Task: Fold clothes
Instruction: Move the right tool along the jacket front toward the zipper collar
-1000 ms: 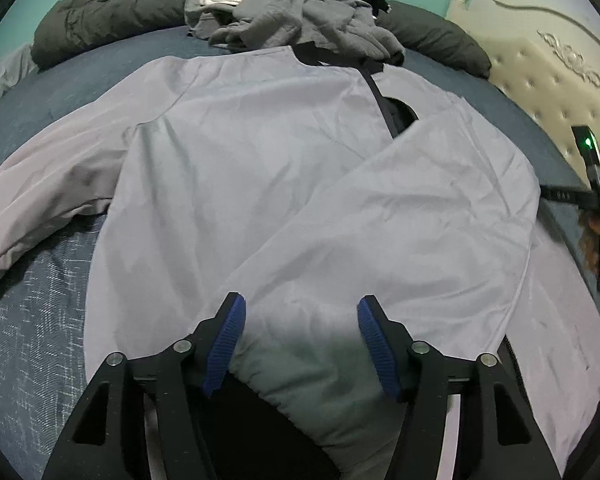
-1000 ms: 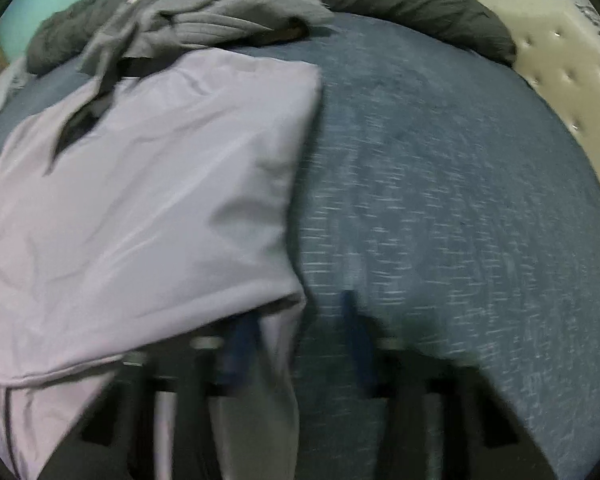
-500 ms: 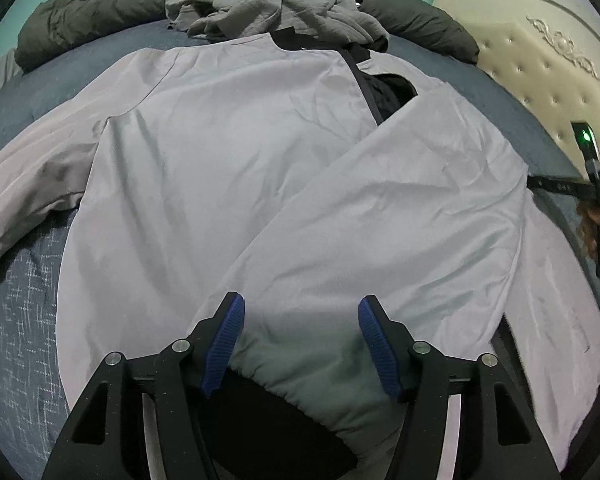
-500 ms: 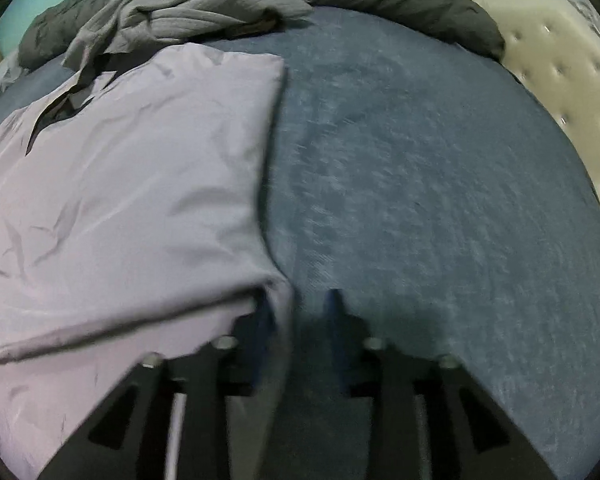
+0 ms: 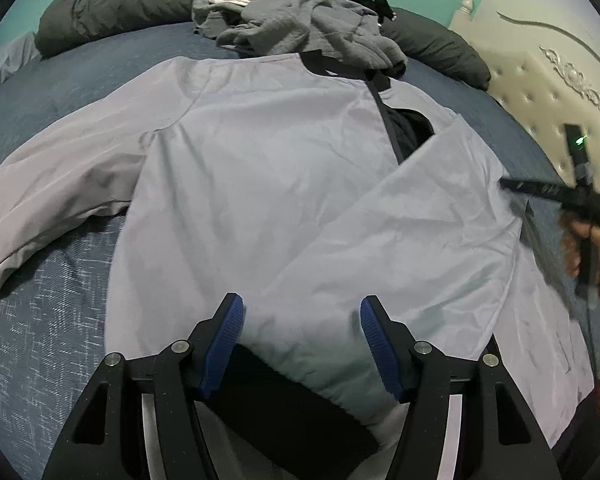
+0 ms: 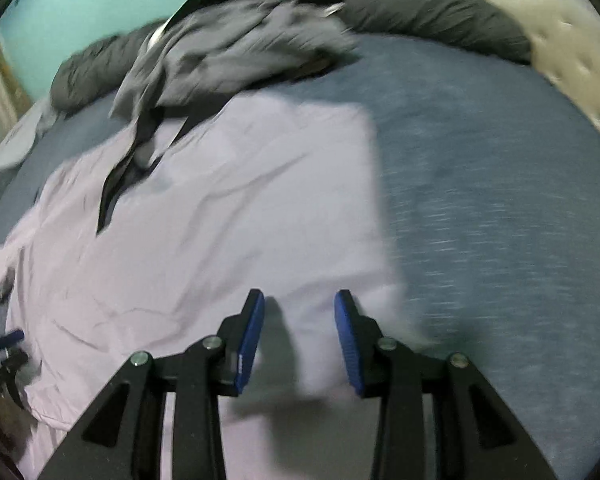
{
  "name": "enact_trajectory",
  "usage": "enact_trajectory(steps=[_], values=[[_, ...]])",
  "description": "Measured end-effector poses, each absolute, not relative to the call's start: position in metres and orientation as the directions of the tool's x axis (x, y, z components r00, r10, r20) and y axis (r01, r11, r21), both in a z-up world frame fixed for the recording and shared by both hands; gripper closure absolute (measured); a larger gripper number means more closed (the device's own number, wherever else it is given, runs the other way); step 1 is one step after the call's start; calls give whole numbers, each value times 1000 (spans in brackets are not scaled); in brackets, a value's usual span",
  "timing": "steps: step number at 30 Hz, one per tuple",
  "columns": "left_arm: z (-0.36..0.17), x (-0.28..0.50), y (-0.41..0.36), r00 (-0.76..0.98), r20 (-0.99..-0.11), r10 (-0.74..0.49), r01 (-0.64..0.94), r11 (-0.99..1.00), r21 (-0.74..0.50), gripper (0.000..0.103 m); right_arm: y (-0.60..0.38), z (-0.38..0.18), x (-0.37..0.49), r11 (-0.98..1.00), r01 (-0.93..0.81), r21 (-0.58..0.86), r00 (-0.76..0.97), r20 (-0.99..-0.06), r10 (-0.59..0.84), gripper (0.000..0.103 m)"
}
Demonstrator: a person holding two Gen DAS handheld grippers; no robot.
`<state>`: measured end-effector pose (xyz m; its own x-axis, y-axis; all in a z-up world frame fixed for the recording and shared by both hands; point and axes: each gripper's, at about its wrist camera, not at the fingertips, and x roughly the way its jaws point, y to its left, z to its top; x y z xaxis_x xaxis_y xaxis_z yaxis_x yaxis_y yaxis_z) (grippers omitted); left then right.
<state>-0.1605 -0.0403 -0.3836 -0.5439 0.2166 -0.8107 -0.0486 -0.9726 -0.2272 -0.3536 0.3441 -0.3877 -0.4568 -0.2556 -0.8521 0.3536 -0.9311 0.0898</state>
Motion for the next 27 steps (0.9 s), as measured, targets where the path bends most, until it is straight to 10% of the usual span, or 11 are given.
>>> enact_trajectory(steps=[27], values=[[-371,-157,-75,-577,-787,219,-7,-965,-263,36,227,-388,-379,-930,331,163,-476,-822,-314,70]])
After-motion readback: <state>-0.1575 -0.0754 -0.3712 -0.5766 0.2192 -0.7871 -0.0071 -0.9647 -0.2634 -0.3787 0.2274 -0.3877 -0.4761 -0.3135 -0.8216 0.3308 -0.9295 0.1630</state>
